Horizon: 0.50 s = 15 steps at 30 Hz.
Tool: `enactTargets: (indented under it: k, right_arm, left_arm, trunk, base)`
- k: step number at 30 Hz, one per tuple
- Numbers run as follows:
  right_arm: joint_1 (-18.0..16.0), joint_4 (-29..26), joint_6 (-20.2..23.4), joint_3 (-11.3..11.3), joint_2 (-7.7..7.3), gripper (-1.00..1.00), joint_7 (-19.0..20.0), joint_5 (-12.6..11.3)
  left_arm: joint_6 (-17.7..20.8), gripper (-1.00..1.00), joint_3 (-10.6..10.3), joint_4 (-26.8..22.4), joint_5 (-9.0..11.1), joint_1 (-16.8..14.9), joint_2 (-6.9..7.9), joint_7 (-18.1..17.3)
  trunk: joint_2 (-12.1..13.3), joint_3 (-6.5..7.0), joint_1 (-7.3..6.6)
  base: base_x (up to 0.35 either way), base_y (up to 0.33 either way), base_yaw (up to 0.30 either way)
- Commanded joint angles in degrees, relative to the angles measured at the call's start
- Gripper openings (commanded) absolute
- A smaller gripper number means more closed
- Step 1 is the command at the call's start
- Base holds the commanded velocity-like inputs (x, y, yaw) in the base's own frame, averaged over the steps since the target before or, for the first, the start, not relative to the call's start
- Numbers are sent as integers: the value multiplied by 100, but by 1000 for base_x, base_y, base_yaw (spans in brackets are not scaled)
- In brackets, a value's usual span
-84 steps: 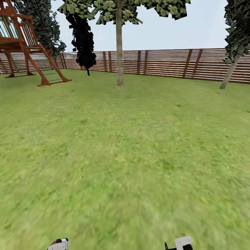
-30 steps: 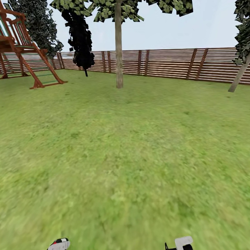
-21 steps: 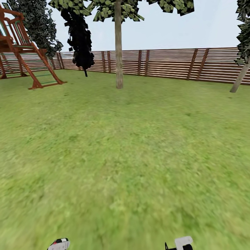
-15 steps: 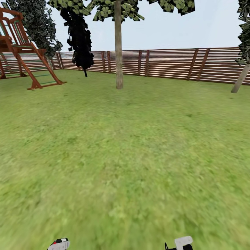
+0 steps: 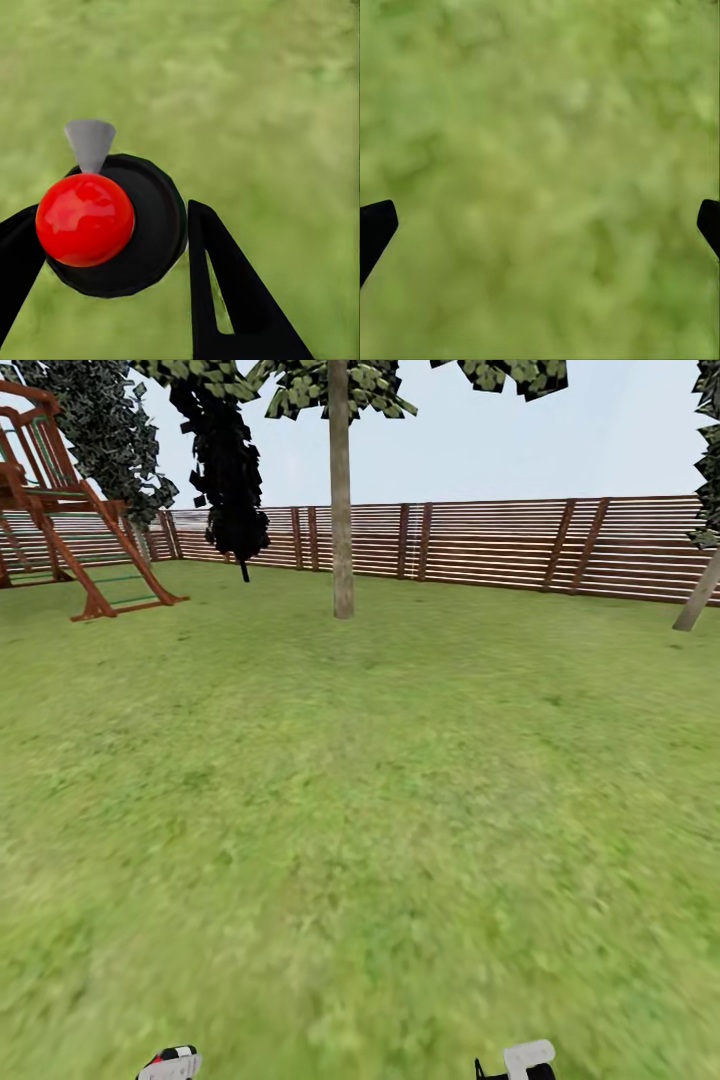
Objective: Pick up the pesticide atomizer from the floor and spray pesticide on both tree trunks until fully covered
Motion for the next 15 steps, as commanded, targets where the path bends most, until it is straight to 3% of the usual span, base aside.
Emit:
enactTargets:
  k: [1, 15]
  right_arm:
    - [-1, 0, 0, 0, 0, 100, 1, 0]
    - [-1, 0, 0, 0, 0, 100, 0, 0]
  left_arm:
    - [0, -100, 4, -1, 0, 0, 0, -1]
    - [0, -100, 0, -1, 0, 0, 0, -1]
  trunk:
    - [0, 0, 0]
    - [0, 0, 0]
  base:
    - [338, 0, 0]
    - [338, 0, 0]
